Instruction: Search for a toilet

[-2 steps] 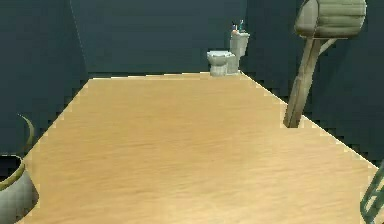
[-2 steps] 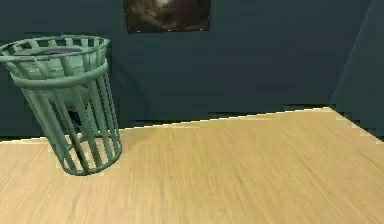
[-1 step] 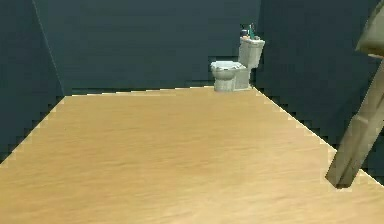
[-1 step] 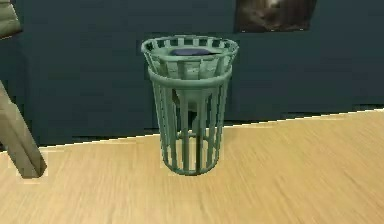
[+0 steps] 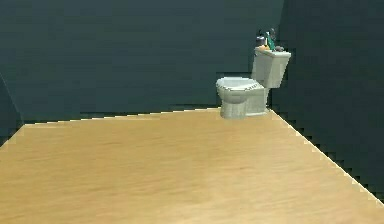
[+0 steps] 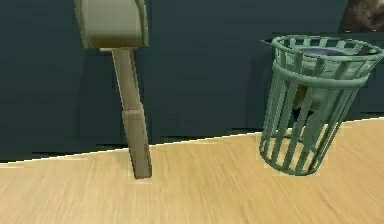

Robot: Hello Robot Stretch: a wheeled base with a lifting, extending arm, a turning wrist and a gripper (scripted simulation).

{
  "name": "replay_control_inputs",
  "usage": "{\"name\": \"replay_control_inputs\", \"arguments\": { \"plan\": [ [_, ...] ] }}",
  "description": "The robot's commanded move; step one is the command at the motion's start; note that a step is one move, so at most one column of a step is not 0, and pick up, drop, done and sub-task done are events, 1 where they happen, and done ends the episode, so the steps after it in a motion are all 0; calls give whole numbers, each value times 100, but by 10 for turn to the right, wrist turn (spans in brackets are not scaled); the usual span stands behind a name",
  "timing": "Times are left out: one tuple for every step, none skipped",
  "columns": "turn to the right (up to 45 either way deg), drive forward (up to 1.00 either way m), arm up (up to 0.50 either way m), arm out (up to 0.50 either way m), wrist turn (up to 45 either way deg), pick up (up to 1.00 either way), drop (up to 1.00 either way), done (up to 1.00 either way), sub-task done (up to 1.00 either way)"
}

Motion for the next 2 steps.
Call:
{"name": "replay_control_inputs", "arguments": {
  "plan": [
    [-30,0,0,0,0,0,0,0,0],
    [0,100,0,0,0,0,0,0,0]
  ]
}}
